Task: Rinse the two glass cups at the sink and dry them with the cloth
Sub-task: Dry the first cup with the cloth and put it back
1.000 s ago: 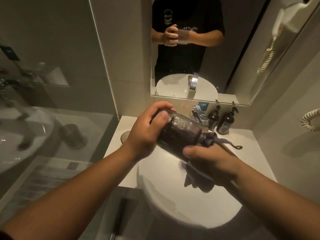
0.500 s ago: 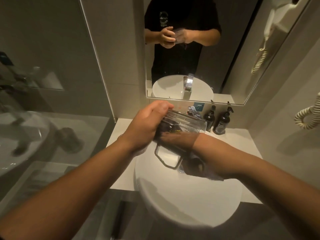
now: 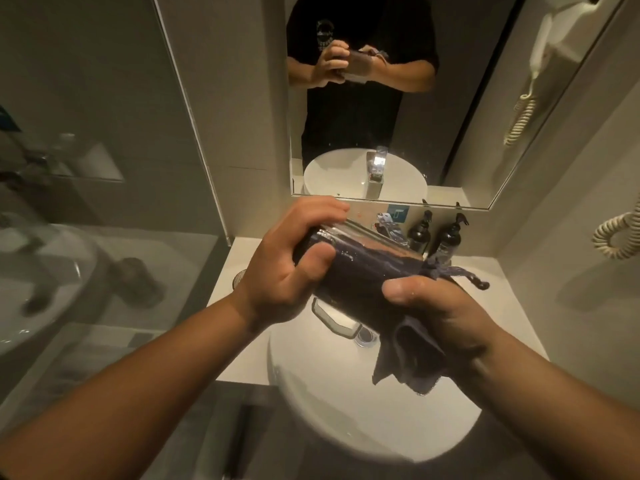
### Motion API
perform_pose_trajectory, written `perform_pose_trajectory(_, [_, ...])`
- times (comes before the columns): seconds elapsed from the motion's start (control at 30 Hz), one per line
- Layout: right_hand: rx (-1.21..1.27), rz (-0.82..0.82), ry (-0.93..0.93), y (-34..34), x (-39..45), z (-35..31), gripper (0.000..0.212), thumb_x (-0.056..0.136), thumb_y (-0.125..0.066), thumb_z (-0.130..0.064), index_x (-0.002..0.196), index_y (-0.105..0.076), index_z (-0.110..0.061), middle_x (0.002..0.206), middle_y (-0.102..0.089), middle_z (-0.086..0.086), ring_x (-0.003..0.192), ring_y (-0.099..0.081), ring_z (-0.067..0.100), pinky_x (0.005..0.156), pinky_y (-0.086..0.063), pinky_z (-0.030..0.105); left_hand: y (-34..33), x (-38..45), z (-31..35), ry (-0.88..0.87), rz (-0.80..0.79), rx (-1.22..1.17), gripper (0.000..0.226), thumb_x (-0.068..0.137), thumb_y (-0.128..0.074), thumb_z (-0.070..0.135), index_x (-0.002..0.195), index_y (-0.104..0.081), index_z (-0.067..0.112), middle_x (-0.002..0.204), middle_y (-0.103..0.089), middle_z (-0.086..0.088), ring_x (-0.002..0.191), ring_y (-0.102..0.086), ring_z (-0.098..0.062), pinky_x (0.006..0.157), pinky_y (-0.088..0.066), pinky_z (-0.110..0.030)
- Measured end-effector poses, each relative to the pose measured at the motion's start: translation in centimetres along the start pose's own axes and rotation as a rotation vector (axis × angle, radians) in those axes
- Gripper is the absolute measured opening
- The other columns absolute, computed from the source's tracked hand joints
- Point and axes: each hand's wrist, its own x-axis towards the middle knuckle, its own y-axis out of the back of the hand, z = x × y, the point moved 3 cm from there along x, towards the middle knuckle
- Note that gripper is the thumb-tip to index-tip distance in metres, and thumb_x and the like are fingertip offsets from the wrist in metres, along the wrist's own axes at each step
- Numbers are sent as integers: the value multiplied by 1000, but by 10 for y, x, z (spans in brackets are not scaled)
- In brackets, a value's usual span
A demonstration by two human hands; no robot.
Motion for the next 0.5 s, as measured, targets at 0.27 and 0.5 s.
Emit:
perform_pose_trajectory(0.27, [-2036,-284,429,26,42,23,55,94,-51,-31,146,-34,-35,136,-51,-5,120,-53,16,98,-43,27,4,11,-7,861,-236,-503,72,78,-42,79,122,-65,27,114,-76,-5,104,-73,-26,87,-56,-51])
perform_pose_trajectory(0.5, [-1568,-191,328,9,16,7,25,88,-66,-16,112,-63,-10,104,-69,14,100,-62,22,92,-51,22,-8,15,-4,609,-5,-419,25,87,-48,42,84,-72,34,89,-68,-4,86,-64,-24,80,-51,-47])
